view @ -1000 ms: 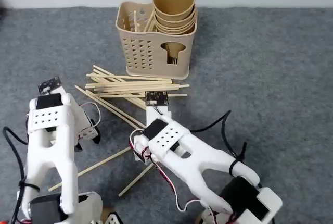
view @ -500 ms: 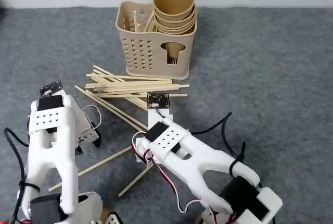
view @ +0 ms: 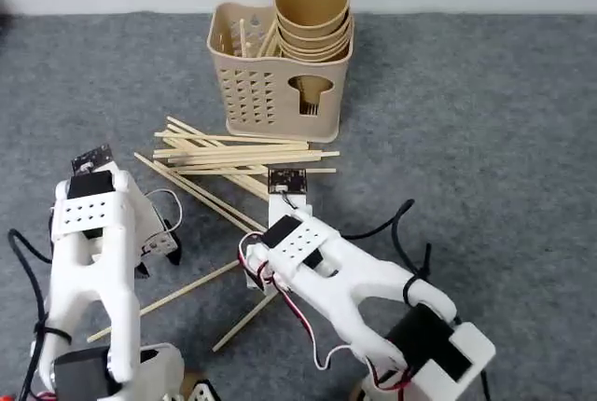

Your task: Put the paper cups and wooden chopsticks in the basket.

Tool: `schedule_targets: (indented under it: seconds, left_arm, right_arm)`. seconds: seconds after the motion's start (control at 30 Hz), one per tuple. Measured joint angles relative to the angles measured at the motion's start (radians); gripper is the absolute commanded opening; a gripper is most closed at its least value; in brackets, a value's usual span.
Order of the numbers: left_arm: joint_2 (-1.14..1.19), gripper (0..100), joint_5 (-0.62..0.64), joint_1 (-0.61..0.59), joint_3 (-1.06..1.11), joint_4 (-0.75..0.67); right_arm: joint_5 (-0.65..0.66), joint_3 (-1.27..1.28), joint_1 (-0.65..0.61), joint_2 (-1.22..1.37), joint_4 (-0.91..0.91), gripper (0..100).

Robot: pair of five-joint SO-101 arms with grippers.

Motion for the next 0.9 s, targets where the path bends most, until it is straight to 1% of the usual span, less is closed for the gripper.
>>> schedule_targets:
  seconds: [0.13,0.17,0.27,0.33,0.4,0.73,0.9]
  left_arm:
    - [0.000,16,0.000,0.000,0.000,0.000]
    - [0.000,16,0.000,0.000,0.000,0.000]
    - [0.000,16,0.000,0.000,0.000,0.000]
    - [0.000,16,0.000,0.000,0.000,0.000]
    - [0.000,16,0.000,0.000,0.000,0.000]
    - [0.000,16,0.000,0.000,0.000,0.000]
    - [0.000,16,0.000,0.000,0.000,0.000]
  right_arm:
    - [-0.003,0.003,0.002,0.000,-0.032,11.4]
    - [-0.003,0.003,0.002,0.000,-0.035,9.6]
    - [-0.003,0.005,0.003,0.002,-0.038,0.0]
    - [-0.003,0.008,0.017,0.003,-0.038,2.4]
    - [-0.003,0.008,0.020,0.006,-0.038,0.4]
    - [-0.003,0.008,0.021,0.005,-0.032,0.8]
    - [0.000,-0.026,0.011,-0.058,0.097,0.8]
